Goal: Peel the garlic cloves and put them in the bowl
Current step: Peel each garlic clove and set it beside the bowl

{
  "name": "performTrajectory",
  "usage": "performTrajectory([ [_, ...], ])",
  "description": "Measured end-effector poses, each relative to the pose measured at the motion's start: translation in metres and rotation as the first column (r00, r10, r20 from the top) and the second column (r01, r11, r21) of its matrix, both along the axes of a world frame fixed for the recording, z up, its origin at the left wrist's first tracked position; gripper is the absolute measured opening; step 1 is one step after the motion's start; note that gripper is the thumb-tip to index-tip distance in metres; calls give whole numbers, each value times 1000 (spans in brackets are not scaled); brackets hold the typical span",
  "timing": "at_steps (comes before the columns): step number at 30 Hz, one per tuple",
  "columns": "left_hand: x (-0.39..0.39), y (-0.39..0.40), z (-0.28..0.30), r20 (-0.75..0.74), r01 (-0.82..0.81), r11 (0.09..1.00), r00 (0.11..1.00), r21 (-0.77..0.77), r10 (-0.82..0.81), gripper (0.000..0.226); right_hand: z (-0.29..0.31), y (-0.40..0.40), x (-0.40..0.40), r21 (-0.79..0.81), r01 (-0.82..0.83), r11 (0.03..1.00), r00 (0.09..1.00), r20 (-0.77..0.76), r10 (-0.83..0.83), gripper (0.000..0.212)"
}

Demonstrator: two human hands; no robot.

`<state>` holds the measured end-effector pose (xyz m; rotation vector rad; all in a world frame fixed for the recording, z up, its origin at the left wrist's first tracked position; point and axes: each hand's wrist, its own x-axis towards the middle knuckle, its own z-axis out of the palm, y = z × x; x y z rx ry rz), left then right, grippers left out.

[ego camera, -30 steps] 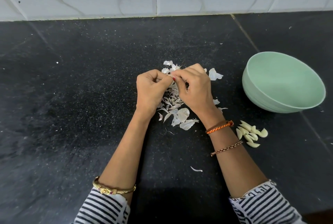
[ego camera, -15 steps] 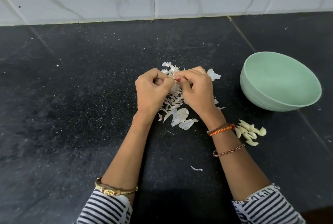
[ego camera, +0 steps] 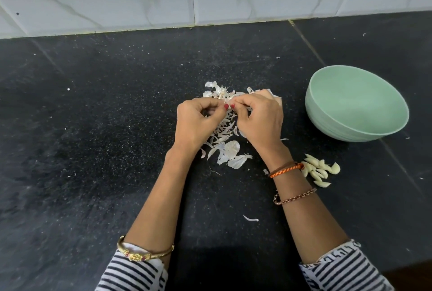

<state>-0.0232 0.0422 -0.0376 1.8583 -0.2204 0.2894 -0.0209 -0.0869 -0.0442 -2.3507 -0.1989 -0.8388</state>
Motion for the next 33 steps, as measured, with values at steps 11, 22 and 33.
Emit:
performTrajectory([
  [11, 2, -1, -5, 168, -106, 985, 982, 137, 83, 36, -1, 3, -1, -93, -19, 996, 999, 33, 22, 7],
  [22, 4, 3, -8, 214, -80, 985, 976, 153, 46, 22, 0, 1, 0, 51, -59, 997, 998, -32, 60, 7],
  [33, 1, 0, -4, 48, -73, 997, 996, -35, 74, 7, -1, 3, 0, 48, -113, 992, 992, 65, 110, 20],
])
